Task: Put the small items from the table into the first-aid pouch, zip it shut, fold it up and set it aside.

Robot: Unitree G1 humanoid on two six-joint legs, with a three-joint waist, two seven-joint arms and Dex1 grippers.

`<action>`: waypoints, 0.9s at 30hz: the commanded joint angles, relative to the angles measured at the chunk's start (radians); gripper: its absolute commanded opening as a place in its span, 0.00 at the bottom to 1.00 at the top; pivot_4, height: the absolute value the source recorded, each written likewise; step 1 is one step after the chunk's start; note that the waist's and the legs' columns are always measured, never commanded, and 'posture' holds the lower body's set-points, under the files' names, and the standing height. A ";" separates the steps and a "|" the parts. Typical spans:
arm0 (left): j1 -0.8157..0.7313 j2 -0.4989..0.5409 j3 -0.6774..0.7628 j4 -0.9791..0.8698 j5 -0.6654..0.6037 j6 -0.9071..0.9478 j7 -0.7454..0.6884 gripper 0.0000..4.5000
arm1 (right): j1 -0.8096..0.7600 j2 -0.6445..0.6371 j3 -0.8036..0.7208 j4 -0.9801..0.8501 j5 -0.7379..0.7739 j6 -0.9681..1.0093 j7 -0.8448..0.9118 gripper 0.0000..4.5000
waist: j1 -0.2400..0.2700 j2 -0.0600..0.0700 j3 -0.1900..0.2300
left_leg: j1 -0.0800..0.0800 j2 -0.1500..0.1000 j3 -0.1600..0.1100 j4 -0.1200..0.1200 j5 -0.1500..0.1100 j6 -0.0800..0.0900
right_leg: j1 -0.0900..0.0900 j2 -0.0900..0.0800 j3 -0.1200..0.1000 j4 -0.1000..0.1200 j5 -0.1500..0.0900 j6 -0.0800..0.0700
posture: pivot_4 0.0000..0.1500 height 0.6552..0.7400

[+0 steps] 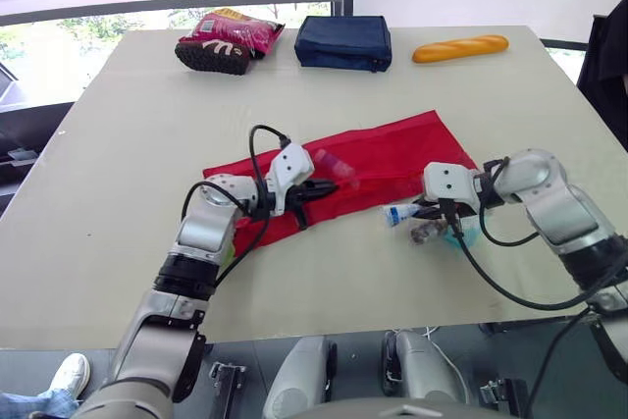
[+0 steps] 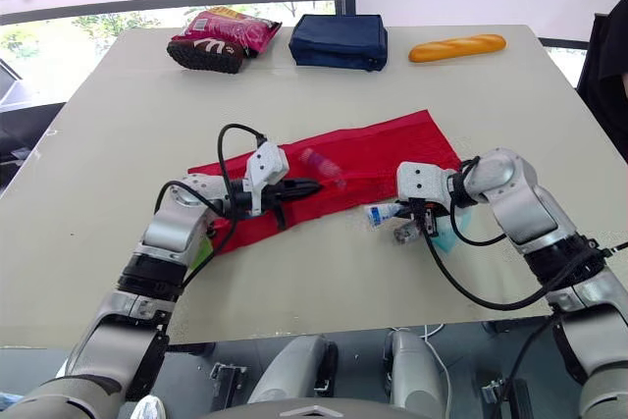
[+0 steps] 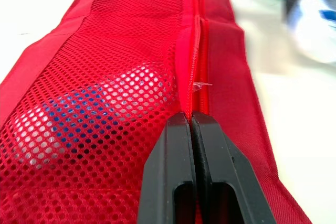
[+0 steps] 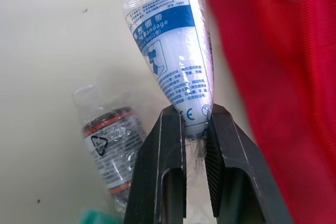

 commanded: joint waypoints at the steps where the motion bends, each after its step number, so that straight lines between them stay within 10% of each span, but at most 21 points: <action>1: 0.013 -0.024 -0.011 -0.091 -0.033 0.036 0.012 0.00 | 0.034 0.038 -0.065 -0.162 0.003 0.165 -0.128 0.00 | 0.000 0.000 0.000 | 0.000 0.000 0.000 0.000 0.000 0.000 | 0.000 0.000 0.000 0.000 0.000 0.000 | 1.00 1.00; 27: 0.032 -0.133 -0.058 -0.229 -0.089 0.197 0.092 0.00 | 0.178 0.073 0.010 -0.495 0.005 0.769 -0.506 0.00 | 0.000 0.000 0.000 | -0.001 -0.002 -0.001 0.000 0.000 0.000 | 0.000 -0.001 -0.001 0.000 0.000 0.001 | 1.00 1.00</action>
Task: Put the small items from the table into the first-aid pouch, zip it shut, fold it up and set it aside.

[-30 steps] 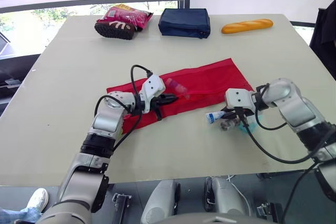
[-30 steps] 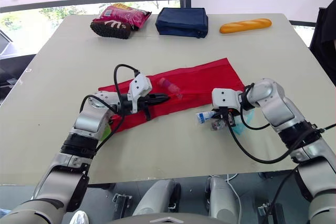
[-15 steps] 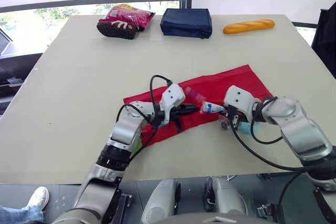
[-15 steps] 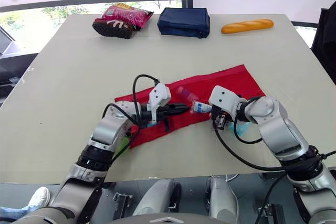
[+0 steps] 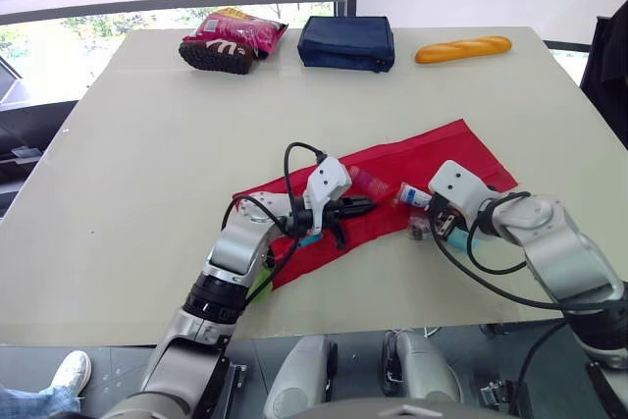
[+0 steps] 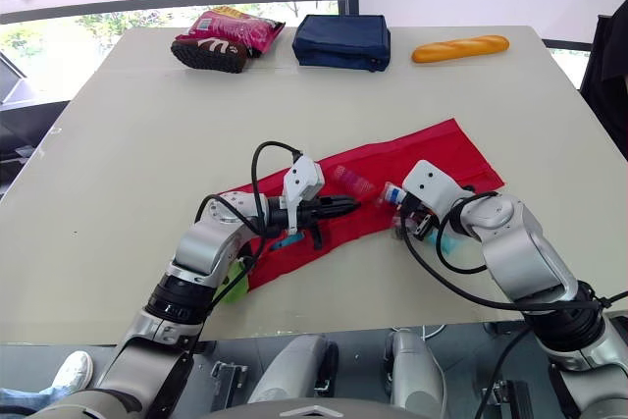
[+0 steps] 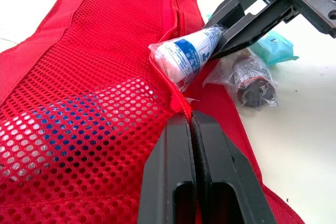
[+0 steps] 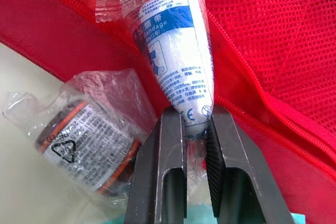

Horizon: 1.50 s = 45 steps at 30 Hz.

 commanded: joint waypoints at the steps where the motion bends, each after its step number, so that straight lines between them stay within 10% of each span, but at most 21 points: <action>1: -0.026 -0.008 0.002 -0.034 -0.030 -0.004 -0.007 0.00 | -0.005 0.016 0.025 -0.046 0.027 0.031 -0.024 0.00 | 0.000 0.000 0.000 | 0.000 0.000 0.000 0.000 0.000 0.000 | 0.000 0.000 0.000 0.000 0.000 0.000 | 1.00 1.00; 32: 0.006 -0.027 -0.043 -0.082 -0.043 -0.001 -0.012 0.00 | -0.138 0.284 0.089 0.084 0.119 -0.001 -0.185 0.00 | -0.005 0.000 0.000 | 0.001 0.001 0.000 0.000 0.000 0.000 | 0.000 0.005 0.000 0.000 0.000 0.000 | 1.00 1.00; 45: 0.006 0.032 -0.003 -0.032 -0.041 -0.041 -0.053 0.00 | -0.054 0.146 -0.017 0.007 0.158 0.044 -0.178 0.00 | -0.002 0.000 0.000 | 0.000 0.001 0.000 0.000 0.000 0.000 | 0.000 0.004 0.000 0.000 0.000 0.000 | 1.00 1.00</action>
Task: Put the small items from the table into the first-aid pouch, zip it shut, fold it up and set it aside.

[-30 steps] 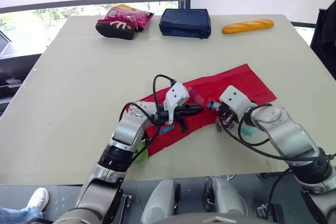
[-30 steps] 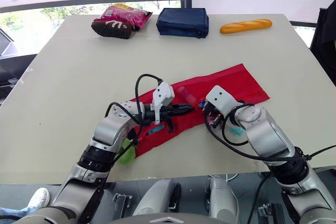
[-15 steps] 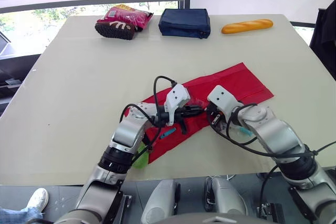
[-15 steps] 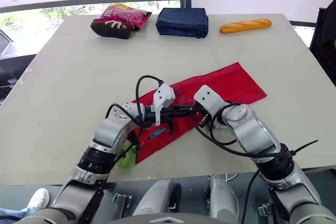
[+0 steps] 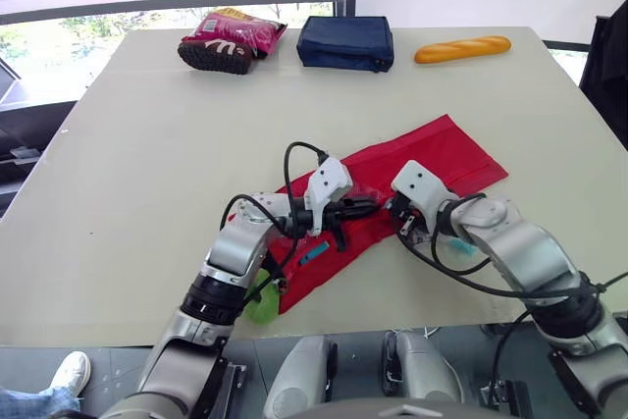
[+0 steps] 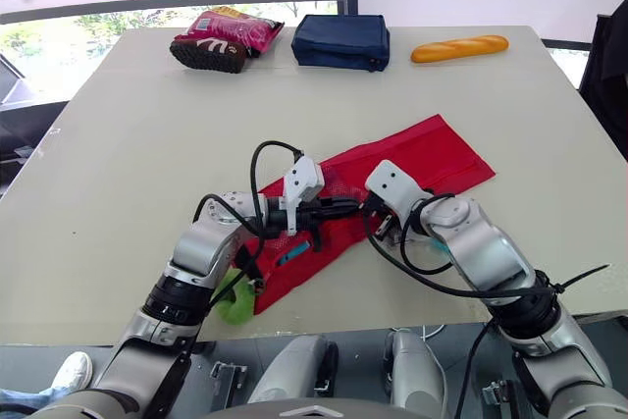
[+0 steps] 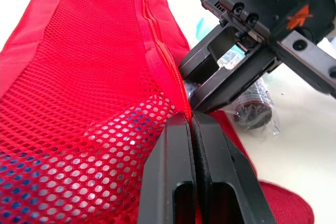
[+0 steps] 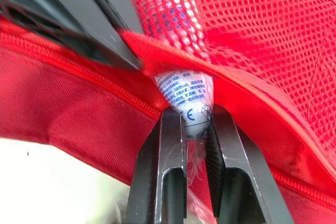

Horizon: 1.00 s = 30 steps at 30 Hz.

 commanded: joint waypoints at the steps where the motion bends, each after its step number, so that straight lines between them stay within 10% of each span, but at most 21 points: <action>1: -0.005 0.010 0.008 -0.005 -0.022 -0.034 -0.024 0.00 | 0.013 0.002 -0.069 -0.047 0.014 0.037 -0.030 0.00 | 0.000 0.000 0.000 | 0.000 0.000 0.000 0.000 0.000 0.000 | 0.000 0.000 0.000 0.000 0.000 0.000 | 1.00 1.00; 26: -0.012 -0.021 -0.030 -0.002 -0.020 -0.061 -0.069 0.00 | -0.049 0.334 -0.023 0.149 -0.007 -0.112 -0.235 0.00 | -0.003 0.000 0.000 | 0.000 0.000 0.000 0.000 0.000 0.000 | 0.000 0.001 0.000 0.001 0.000 0.000 | 1.00 1.00; 30: -0.015 -0.018 -0.026 0.011 -0.017 -0.067 -0.072 0.00 | -0.030 0.304 -0.022 0.131 0.004 -0.136 -0.210 0.30 | -0.001 0.000 0.000 | 0.000 0.000 0.000 0.000 0.000 0.000 | 0.000 0.001 0.000 0.001 0.000 0.000 | 1.00 1.00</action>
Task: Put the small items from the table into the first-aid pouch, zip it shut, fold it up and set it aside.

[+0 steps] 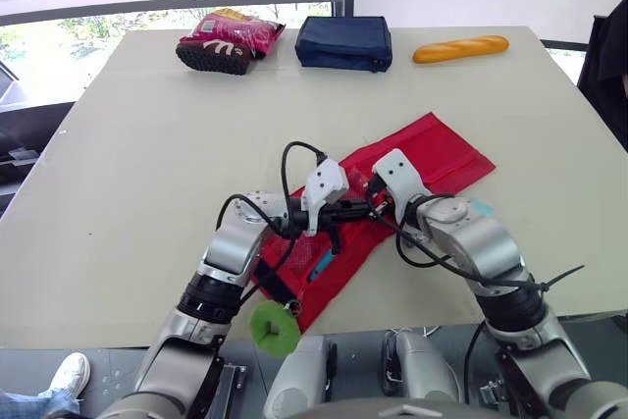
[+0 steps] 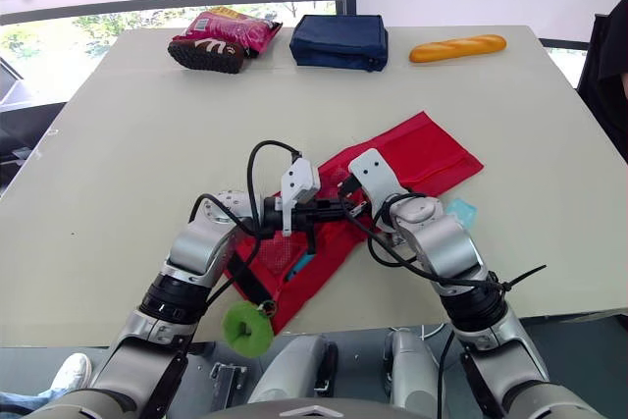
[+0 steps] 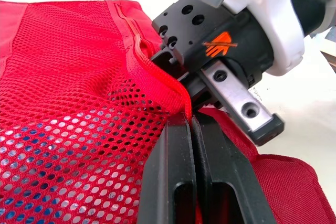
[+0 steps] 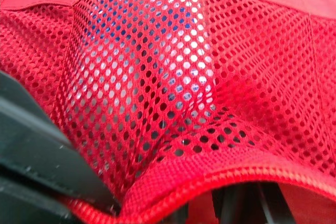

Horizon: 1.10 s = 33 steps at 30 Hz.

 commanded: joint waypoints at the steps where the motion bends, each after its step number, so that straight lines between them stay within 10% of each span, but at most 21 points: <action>1: -0.014 -0.013 -0.021 -0.007 -0.016 -0.026 -0.017 0.00 | 0.003 0.003 0.003 -0.067 0.026 -0.050 0.029 0.43 | 0.000 0.000 0.000 | 0.000 0.000 0.000 0.000 0.000 0.000 | 0.000 0.000 0.000 0.000 0.000 0.000 | 1.00 1.00; 6: -0.026 0.010 -0.006 0.023 -0.008 -0.046 -0.034 0.00 | 0.049 -0.053 -0.050 -0.143 0.067 -0.036 0.078 0.83 | 0.001 0.000 0.000 | 0.000 0.000 0.000 0.000 0.000 0.000 | 0.000 0.000 0.000 0.000 0.000 0.000 | 1.00 1.00; 33: -0.260 0.298 0.024 0.687 0.050 -0.599 -0.550 0.00 | 0.603 -0.355 -0.655 -0.370 0.507 -0.652 0.515 0.99 | 0.002 0.001 0.000 | 0.000 0.002 0.001 0.000 -0.003 0.005 | 0.001 0.001 -0.001 -0.001 0.000 0.001 | 1.00 1.00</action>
